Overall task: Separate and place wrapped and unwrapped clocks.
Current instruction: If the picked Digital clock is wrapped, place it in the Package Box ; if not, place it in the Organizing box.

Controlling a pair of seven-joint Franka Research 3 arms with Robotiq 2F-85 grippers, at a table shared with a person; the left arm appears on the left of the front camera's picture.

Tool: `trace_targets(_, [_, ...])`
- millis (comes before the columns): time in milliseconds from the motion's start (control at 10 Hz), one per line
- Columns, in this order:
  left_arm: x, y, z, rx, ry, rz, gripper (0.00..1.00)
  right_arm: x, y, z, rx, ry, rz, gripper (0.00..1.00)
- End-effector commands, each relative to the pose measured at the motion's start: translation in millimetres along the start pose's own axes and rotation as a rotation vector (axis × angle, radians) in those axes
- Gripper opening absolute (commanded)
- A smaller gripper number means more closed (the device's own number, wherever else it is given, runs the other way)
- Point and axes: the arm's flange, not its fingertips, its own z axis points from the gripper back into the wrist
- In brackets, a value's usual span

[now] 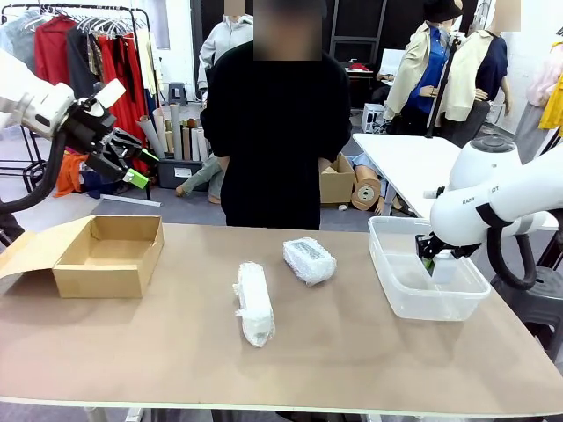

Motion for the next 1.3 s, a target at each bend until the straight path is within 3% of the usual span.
trace_targets(0, [1,-2,0,0.002,0.001,-0.001,1.0,-1,10,-7,-0.011,-0.025,-0.027,0.0])
trace_targets(1100, [1,-2,0,0.002,0.001,-0.001,1.0,-7,27,-30,0.016,0.027,-0.057,0.0])
trace_targets(1200, [1,-2,0,0.002,0.001,-0.001,1.0,-8,28,-30,0.021,0.039,-0.06,0.03])
